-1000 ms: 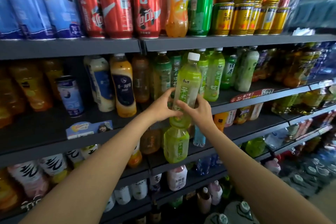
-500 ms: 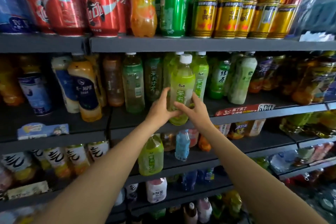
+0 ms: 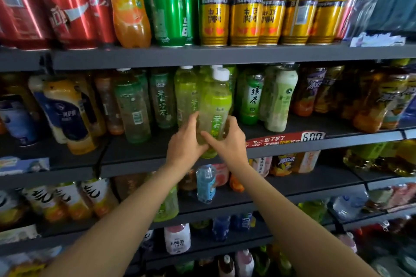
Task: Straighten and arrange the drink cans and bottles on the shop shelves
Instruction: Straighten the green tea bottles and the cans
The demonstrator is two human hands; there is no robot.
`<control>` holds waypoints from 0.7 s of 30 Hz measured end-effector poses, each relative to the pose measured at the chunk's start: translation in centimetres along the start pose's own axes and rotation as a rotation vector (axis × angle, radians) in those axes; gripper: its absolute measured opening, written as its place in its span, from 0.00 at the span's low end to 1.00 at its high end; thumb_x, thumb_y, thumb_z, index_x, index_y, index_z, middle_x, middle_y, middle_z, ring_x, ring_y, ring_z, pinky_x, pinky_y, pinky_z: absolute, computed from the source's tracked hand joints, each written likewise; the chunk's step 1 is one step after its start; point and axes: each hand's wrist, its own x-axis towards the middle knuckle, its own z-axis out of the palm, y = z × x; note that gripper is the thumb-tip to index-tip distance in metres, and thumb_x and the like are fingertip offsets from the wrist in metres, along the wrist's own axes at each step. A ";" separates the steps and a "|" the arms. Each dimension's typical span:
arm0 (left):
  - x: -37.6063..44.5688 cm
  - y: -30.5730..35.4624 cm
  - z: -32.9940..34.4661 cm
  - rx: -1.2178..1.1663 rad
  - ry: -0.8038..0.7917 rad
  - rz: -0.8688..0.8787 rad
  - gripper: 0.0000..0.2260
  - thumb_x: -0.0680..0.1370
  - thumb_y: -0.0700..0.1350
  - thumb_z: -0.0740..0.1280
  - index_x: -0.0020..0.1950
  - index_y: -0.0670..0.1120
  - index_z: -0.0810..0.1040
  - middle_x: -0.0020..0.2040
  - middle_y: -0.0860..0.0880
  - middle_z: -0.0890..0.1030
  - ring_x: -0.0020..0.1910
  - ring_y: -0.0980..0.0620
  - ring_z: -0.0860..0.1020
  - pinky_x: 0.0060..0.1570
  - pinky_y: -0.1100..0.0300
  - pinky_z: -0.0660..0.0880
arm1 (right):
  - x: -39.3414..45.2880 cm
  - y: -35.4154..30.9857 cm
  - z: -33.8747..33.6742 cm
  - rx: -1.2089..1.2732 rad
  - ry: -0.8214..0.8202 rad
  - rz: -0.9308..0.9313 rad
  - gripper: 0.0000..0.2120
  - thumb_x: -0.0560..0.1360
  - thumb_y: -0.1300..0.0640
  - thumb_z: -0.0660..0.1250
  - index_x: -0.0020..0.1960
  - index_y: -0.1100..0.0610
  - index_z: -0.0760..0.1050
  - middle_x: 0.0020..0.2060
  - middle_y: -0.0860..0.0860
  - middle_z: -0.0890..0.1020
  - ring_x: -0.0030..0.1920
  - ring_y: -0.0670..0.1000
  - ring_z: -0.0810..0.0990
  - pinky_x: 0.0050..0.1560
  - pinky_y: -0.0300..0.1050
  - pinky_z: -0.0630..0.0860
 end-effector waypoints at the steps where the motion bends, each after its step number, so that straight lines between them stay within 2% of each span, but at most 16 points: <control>1: 0.0 0.7 0.1 0.026 -0.011 0.052 0.36 0.72 0.47 0.71 0.74 0.49 0.55 0.71 0.47 0.67 0.65 0.45 0.71 0.59 0.51 0.71 | -0.4 0.4 -0.7 0.028 0.041 -0.009 0.23 0.67 0.50 0.75 0.56 0.55 0.69 0.48 0.50 0.80 0.48 0.48 0.79 0.47 0.43 0.77; 4: 1.0 3.2 0.6 -0.034 -0.065 0.192 0.33 0.72 0.46 0.70 0.74 0.52 0.58 0.70 0.50 0.67 0.65 0.48 0.71 0.58 0.53 0.72 | -0.7 1.4 -2.5 0.093 0.225 0.012 0.20 0.69 0.49 0.73 0.54 0.53 0.68 0.47 0.50 0.79 0.48 0.48 0.79 0.46 0.44 0.77; 6: 1.9 4.4 1.1 -0.115 -0.054 0.247 0.30 0.72 0.46 0.70 0.71 0.52 0.62 0.63 0.50 0.72 0.60 0.50 0.74 0.55 0.52 0.75 | 0.0 1.3 -3.6 0.125 0.322 0.033 0.19 0.71 0.50 0.72 0.55 0.57 0.68 0.46 0.48 0.77 0.47 0.48 0.77 0.46 0.42 0.75; 8: 2.8 4.4 1.5 -0.134 -0.025 0.252 0.26 0.73 0.46 0.70 0.69 0.50 0.66 0.61 0.49 0.73 0.59 0.50 0.73 0.56 0.53 0.74 | 1.4 1.0 -4.6 0.137 0.353 0.070 0.20 0.71 0.50 0.71 0.55 0.60 0.68 0.44 0.46 0.75 0.46 0.46 0.75 0.44 0.36 0.72; 10: 3.3 3.6 1.8 -0.072 -0.004 0.194 0.25 0.74 0.44 0.68 0.70 0.48 0.66 0.63 0.47 0.70 0.63 0.49 0.70 0.61 0.54 0.71 | 2.8 1.0 -5.2 0.090 0.327 0.127 0.22 0.71 0.49 0.71 0.55 0.60 0.67 0.46 0.47 0.74 0.47 0.47 0.74 0.45 0.37 0.70; 12: 3.4 2.9 1.9 0.019 -0.002 0.124 0.26 0.75 0.41 0.67 0.72 0.50 0.65 0.65 0.46 0.67 0.66 0.47 0.66 0.65 0.54 0.66 | 3.9 1.3 -5.4 0.009 0.274 0.178 0.21 0.70 0.51 0.72 0.53 0.58 0.64 0.47 0.49 0.73 0.48 0.49 0.73 0.49 0.44 0.72; 15: 3.4 2.5 1.7 0.150 -0.031 0.157 0.26 0.76 0.40 0.65 0.73 0.52 0.63 0.66 0.46 0.64 0.68 0.46 0.62 0.67 0.55 0.63 | 4.8 1.6 -4.8 -0.124 0.144 0.211 0.21 0.70 0.53 0.73 0.49 0.58 0.61 0.44 0.53 0.73 0.46 0.53 0.73 0.50 0.54 0.75; 18: 3.6 2.2 1.4 0.216 -0.056 0.190 0.27 0.77 0.39 0.63 0.74 0.52 0.61 0.67 0.46 0.63 0.68 0.47 0.61 0.66 0.56 0.63 | 5.7 1.4 -3.9 -0.252 0.049 0.199 0.23 0.71 0.51 0.72 0.53 0.61 0.63 0.51 0.58 0.76 0.51 0.58 0.76 0.47 0.50 0.73; 21: 3.9 2.1 1.0 0.217 -0.081 0.177 0.28 0.77 0.37 0.62 0.75 0.52 0.59 0.68 0.46 0.62 0.68 0.48 0.63 0.63 0.58 0.66 | 7.0 0.9 -3.6 -0.349 -0.015 0.231 0.27 0.72 0.49 0.71 0.60 0.63 0.64 0.58 0.59 0.76 0.57 0.59 0.76 0.48 0.49 0.71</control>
